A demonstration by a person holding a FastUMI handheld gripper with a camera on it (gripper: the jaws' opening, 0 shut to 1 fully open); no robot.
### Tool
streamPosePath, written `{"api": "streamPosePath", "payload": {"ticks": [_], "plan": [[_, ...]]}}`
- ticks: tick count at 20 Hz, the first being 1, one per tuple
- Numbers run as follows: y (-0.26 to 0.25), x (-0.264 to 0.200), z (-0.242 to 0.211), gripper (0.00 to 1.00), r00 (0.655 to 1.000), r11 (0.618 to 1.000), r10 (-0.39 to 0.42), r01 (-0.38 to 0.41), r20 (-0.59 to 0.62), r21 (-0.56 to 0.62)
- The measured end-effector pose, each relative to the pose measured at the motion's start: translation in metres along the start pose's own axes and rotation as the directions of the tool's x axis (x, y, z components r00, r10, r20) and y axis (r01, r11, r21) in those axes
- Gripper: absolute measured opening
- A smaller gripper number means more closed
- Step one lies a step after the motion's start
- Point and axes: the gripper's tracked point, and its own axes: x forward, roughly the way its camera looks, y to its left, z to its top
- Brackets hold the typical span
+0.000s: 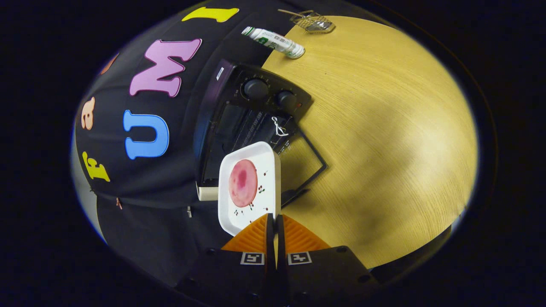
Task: Open the toaster oven, put the food inside, and close the toaster oven door.
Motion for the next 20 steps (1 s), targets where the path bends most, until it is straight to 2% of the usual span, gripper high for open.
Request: {"api": "streamPosePath", "payload": {"ticks": [4,8,15,20], "plan": [[0.012,0.041,0.015,0.06,1.000,1.000,-0.009,0.009,-0.006,0.024],[0.030,0.080,0.034,0.05,0.999,0.996,0.023,-0.025,0.022,0.082],[0.045,0.128,0.072,0.05,0.984,0.986,0.026,-0.054,0.175,0.157],[0.053,0.145,0.090,0.05,0.963,0.978,0.023,-0.077,0.269,0.192]]}}
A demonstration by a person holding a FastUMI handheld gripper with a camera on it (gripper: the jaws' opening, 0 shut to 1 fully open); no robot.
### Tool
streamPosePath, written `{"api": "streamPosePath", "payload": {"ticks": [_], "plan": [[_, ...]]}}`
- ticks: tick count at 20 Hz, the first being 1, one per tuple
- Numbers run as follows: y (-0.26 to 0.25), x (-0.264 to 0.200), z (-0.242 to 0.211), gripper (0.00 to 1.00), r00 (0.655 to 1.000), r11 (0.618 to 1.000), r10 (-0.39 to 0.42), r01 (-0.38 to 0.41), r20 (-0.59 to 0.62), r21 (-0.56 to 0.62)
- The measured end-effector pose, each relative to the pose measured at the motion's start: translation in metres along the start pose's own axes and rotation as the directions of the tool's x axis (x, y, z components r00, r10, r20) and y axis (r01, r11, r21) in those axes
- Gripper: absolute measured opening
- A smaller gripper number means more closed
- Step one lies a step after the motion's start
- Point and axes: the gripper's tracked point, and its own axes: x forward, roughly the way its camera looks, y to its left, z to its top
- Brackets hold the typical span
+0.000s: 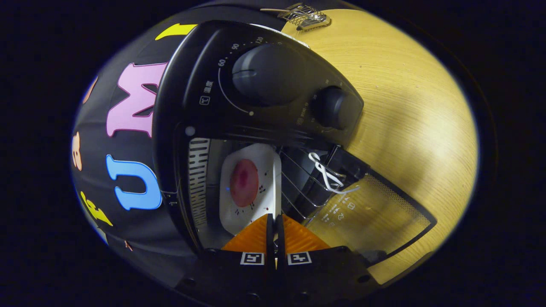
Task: Open the toaster oven, put the food inside, and close the toaster oven door.
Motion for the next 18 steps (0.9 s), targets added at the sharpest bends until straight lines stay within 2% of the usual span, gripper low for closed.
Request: {"api": "streamPosePath", "payload": {"ticks": [5,9,11,14,18], "plan": [[0.009,-0.006,-0.009,0.12,0.999,0.998,0.031,-0.030,0.013,-0.050],[0.011,-0.031,-0.032,0.39,0.998,0.991,0.048,-0.052,-0.037,-0.125],[0.007,-0.050,-0.046,0.63,0.996,0.978,0.040,-0.054,-0.075,-0.201],[0.002,-0.076,-0.060,0.98,0.998,0.926,0.033,-0.052,-0.055,-0.374],[-0.002,-0.106,-0.064,0.99,1.000,0.819,0.003,0.002,0.008,-0.574]]}}
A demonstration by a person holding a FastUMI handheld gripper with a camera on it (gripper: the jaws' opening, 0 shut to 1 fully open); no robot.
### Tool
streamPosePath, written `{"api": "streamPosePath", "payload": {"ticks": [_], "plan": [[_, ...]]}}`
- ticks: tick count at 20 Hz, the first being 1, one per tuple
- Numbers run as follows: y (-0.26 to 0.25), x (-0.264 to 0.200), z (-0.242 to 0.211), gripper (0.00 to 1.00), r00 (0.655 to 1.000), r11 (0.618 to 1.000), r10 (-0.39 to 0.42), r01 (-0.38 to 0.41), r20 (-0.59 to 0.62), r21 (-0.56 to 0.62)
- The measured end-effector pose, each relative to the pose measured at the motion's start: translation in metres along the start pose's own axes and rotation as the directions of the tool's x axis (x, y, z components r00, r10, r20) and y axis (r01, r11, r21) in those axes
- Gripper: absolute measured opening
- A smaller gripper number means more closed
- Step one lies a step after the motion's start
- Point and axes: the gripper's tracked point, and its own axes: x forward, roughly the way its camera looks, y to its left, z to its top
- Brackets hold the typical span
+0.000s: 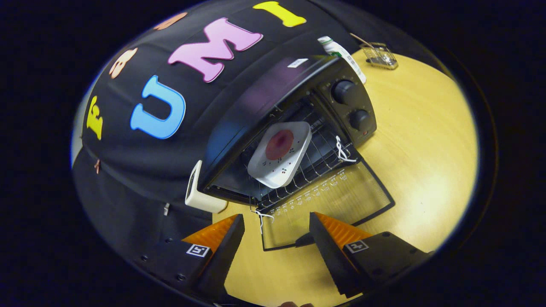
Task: Open the toaster oven, put the food inside, and close the toaster oven door.
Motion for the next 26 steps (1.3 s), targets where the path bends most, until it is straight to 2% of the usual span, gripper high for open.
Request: {"api": "streamPosePath", "payload": {"ticks": [4,9,12,15,17,21,26], "plan": [[-0.005,-0.022,-0.004,0.99,0.997,0.983,-0.061,0.068,0.047,-0.172],[-0.028,-0.034,-0.028,0.99,0.987,0.921,-0.160,0.161,0.032,-0.356],[-0.043,-0.033,-0.041,0.99,0.977,0.872,-0.212,0.200,0.023,-0.446],[-0.073,-0.026,-0.056,0.99,0.945,0.799,-0.326,0.277,0.003,-0.534],[-0.087,-0.020,-0.063,0.99,0.930,0.768,-0.367,0.299,-0.006,-0.567],[-0.101,-0.001,-0.073,0.99,0.911,0.737,-0.410,0.307,-0.036,-0.601],[-0.114,0.021,-0.079,0.99,0.891,0.728,-0.448,0.319,-0.070,-0.606]]}}
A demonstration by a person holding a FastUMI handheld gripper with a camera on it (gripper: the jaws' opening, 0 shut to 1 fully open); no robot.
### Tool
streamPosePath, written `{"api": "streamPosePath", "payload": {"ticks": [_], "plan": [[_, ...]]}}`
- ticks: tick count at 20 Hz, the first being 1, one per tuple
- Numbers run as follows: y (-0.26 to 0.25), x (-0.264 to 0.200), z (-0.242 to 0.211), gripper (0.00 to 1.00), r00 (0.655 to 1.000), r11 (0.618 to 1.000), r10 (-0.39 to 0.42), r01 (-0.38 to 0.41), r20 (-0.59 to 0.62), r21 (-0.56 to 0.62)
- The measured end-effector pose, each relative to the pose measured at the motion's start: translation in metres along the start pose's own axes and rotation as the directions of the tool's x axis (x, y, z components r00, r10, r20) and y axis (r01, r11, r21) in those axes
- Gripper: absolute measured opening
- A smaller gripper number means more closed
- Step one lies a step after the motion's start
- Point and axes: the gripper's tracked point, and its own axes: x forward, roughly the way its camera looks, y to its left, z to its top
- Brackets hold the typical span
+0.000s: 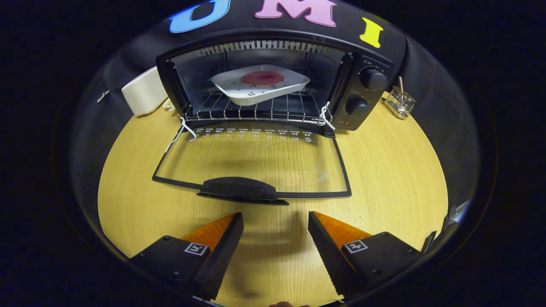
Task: Open the toaster oven, put the food inside, and close the toaster oven door.
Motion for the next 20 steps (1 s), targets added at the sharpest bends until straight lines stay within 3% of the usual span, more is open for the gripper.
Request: {"api": "streamPosePath", "payload": {"ticks": [10,16,20], "plan": [[0.008,0.007,0.014,0.98,0.999,0.998,0.049,-0.049,0.019,0.039],[0.008,-0.038,0.043,0.98,0.985,0.995,0.078,-0.086,0.155,0.042],[0.007,-0.068,0.090,0.98,0.946,0.998,0.052,-0.055,0.319,-0.001]]}}
